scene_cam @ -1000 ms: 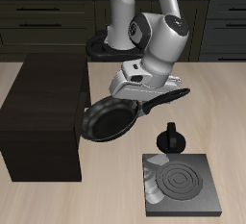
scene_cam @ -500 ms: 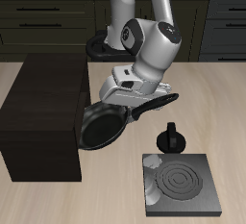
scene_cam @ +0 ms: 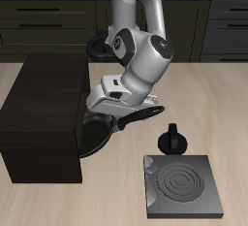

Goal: Place the frypan on the bottom layer of the shelf

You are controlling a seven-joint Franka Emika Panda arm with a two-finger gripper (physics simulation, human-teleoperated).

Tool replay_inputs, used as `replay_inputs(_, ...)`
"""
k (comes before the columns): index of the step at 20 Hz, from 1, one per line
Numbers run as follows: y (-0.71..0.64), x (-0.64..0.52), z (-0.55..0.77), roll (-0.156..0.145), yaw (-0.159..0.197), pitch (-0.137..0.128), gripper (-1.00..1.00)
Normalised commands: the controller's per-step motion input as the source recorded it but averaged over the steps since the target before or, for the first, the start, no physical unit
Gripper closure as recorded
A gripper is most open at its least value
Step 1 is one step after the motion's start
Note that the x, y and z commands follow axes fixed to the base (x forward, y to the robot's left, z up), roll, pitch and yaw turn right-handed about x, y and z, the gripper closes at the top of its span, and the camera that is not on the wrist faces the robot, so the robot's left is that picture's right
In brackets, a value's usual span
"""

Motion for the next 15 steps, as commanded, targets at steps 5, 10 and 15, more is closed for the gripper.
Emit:
replay_inputs(5, -0.19, 0.04, -0.1, -0.029, 0.01, 0.019, 1.0)
replay_inputs(10, -0.36, 0.06, -0.17, -0.075, 0.038, 0.019, 1.0)
replay_inputs(15, -0.48, 0.11, -0.1, -0.079, 0.031, 0.006, 1.0)
